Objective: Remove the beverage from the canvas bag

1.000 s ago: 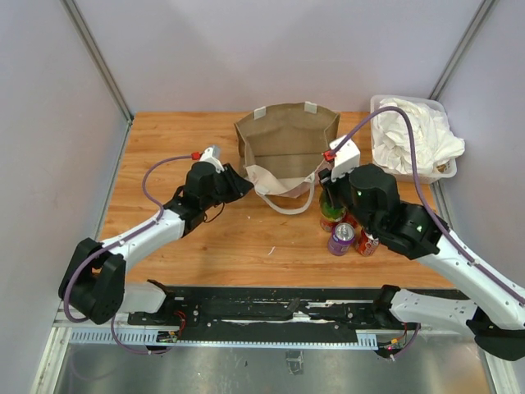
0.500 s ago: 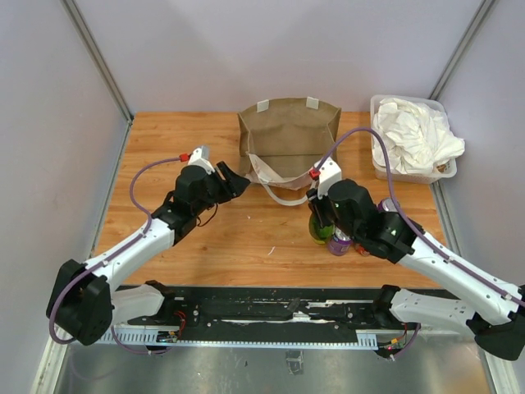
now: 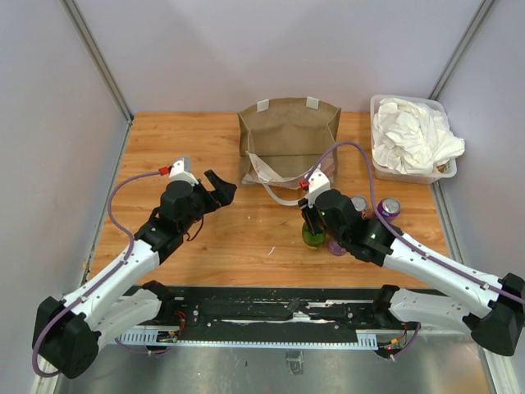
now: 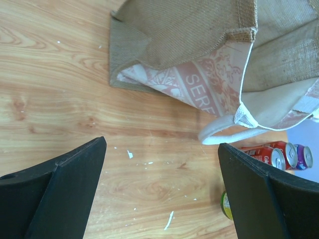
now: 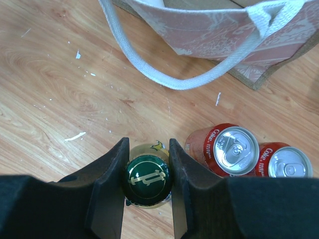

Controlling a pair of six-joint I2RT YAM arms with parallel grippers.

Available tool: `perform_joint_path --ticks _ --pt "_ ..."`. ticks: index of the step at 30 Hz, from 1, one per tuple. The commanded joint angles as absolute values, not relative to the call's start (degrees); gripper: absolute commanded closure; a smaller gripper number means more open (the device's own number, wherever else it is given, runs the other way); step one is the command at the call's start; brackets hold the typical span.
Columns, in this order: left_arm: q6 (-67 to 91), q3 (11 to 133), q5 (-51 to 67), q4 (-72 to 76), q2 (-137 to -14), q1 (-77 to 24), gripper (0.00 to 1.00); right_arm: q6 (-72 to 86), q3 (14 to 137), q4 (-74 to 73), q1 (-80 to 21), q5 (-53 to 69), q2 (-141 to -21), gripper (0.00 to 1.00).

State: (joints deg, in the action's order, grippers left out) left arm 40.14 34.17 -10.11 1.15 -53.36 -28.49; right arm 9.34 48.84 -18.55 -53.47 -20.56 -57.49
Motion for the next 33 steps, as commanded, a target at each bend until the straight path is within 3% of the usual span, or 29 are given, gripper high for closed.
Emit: perform_joint_path --ticks 1,18,19,22,26,27,33 --pt "38.1 32.7 -15.5 -1.2 -49.4 -28.1 0.0 10.2 47.3 -6.9 -52.0 -21.3 -57.3 0.99" --pt "33.6 31.5 -15.1 -4.6 -45.6 -28.1 0.0 13.5 40.4 1.3 -47.6 -15.6 -60.6 0.99" --pt "33.8 31.5 -15.1 -4.8 -45.9 -28.1 0.0 13.9 40.4 0.8 -47.6 -15.8 -60.8 0.94" --pt "34.0 32.0 -14.7 -5.3 -46.9 -28.0 0.0 15.2 41.4 -2.2 -47.6 -16.4 -61.3 0.48" --pt "34.4 32.3 -14.8 -6.0 -48.1 -28.1 0.0 16.5 42.6 -6.8 -47.6 -18.1 -61.1 0.04" --pt "34.5 32.3 -14.8 -6.1 -48.2 -28.1 0.0 16.5 42.9 -7.6 -47.7 -18.3 -60.9 0.01" --pt "34.5 32.5 -15.6 -6.3 -48.0 -28.1 0.0 14.7 46.4 -11.9 -48.1 -18.9 -58.7 0.02"
